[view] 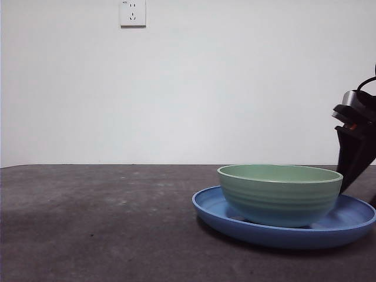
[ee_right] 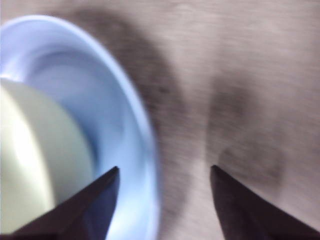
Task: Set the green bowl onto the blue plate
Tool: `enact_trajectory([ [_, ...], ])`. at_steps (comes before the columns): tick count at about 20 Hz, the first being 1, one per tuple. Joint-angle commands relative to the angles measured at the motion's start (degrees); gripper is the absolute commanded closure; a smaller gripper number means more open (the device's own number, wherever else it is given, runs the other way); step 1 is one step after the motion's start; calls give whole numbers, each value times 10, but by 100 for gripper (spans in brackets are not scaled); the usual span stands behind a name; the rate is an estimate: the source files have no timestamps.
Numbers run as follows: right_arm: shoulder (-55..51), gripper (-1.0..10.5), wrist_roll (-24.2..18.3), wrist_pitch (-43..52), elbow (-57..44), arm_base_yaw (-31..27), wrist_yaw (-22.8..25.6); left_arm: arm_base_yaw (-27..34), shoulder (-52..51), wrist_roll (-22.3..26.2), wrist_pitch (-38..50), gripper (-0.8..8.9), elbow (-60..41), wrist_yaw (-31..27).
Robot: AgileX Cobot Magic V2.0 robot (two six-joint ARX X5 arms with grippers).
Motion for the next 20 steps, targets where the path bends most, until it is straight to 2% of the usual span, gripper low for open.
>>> enact_trajectory([
  [1, 26, 694, -9, 14, 9, 3, -16, -3, 2, 3, 4, 210, 6, -1],
  [2, 34, 707, -9, 16, 9, 3, -16, -3, 2, 3, 4, 210, 6, -1],
  [7, 42, 932, -12, 19, 9, 3, -16, -3, 2, 3, 3, 210, 6, -1],
  [11, 42, 933, -4, 20, 16, 3, -17, -3, 2, 3, 4, 210, 6, -1],
  [15, 42, 933, 7, -19, 66, 12, -18, -3, 2, 3, 4, 210, 6, -1],
  [20, 42, 933, 30, -54, 141, 67, 7, -3, 2, 3, 4, 210, 6, -1],
])
